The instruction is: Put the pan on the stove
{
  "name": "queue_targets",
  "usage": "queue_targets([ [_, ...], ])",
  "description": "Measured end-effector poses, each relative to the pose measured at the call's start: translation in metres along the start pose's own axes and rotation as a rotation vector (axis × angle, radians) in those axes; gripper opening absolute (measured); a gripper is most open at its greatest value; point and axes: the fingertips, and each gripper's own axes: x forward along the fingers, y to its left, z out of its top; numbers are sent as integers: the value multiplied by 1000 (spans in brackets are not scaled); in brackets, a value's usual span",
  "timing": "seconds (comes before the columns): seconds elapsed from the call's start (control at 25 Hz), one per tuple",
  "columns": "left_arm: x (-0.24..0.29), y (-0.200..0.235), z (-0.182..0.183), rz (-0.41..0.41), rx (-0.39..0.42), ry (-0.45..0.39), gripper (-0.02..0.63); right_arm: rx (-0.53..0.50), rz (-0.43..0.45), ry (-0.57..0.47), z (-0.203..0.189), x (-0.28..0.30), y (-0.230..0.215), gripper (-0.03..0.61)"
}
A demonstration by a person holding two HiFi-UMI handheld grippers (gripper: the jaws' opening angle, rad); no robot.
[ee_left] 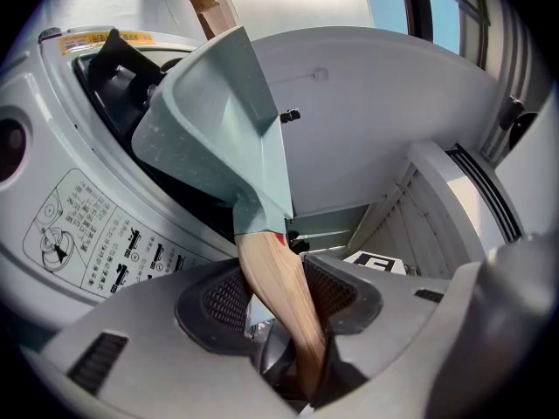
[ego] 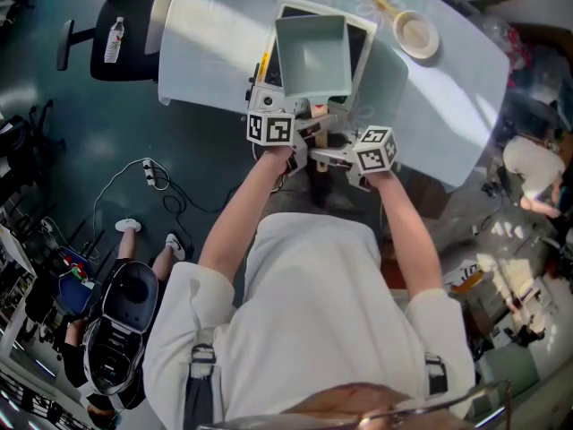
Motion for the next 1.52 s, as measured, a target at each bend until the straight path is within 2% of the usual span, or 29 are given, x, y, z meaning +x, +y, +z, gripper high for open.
queue_targets([
  [0.16,1,-4,3,-13,0,3,209,17,18,-44,7,-4,1,184],
  [0.32,1,-8,2,-27,-7,-2,244,28,18,-60,7,-6,0,189],
  [0.72,-3,-5,10,-14,3,-24,282,37,-14,-75,7,-7,-6,246],
  [1.12,-22,6,15,50,37,-44,296,44,-115,-110,9,-23,-14,273],
  [1.52,-50,7,26,113,103,-57,296,40,-224,-232,27,-58,-14,273],
])
